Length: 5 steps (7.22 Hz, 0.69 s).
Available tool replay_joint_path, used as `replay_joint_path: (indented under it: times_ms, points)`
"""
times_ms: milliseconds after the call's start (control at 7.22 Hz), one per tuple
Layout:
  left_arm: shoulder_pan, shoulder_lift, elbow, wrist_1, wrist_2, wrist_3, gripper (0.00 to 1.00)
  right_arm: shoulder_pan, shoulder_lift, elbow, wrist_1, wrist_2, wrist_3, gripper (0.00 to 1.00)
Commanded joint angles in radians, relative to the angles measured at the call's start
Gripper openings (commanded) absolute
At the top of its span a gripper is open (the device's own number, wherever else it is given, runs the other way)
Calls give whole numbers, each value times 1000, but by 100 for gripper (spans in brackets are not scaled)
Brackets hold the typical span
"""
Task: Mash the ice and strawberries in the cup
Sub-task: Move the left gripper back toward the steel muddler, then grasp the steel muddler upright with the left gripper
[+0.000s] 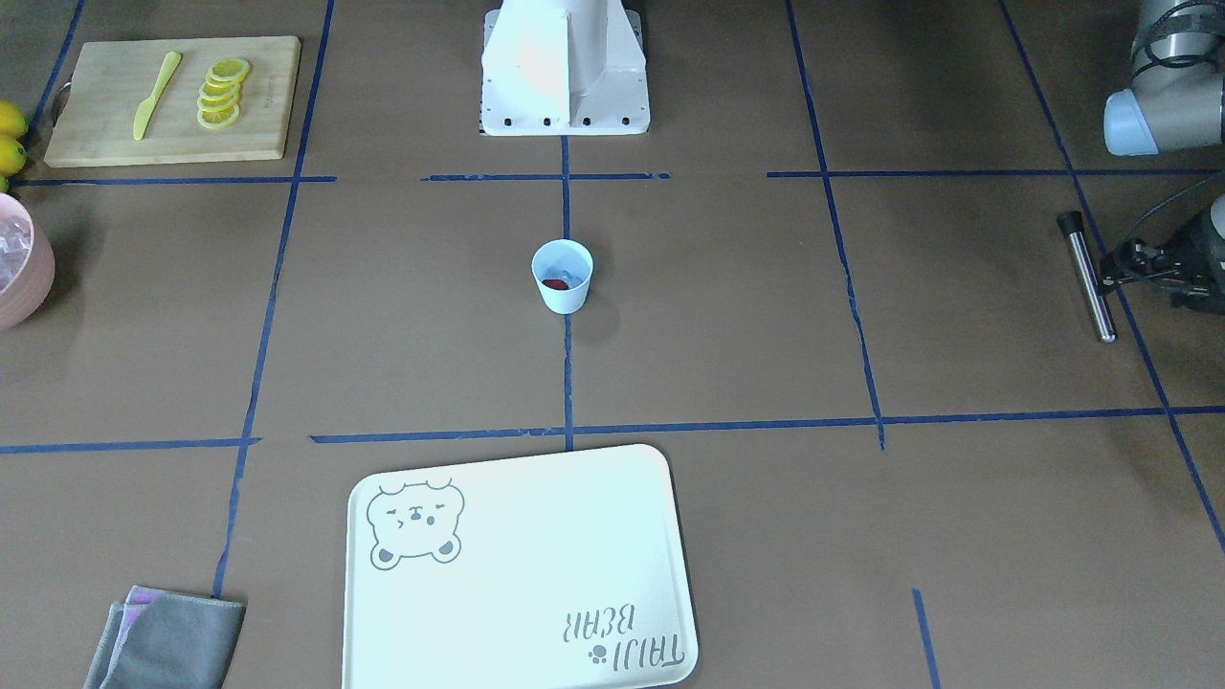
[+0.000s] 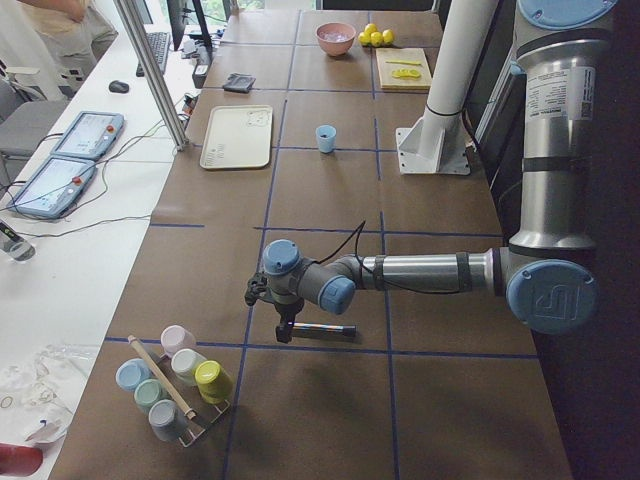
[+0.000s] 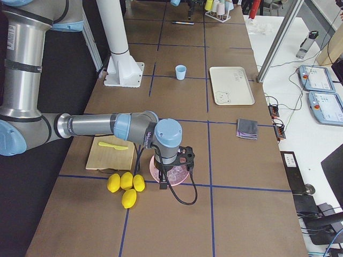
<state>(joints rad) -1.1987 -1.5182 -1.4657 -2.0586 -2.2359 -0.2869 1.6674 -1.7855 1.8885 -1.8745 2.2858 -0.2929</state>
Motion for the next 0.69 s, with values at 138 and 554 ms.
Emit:
replay_joint_path:
  times_ms: [138, 554]
  points:
    - [4, 0, 36, -49, -1, -156, 84, 0, 0, 0, 0, 0, 0, 99]
    - [11, -3, 65, -89, -2, -176, 82, 0, 0, 0, 0, 0, -2, 99]
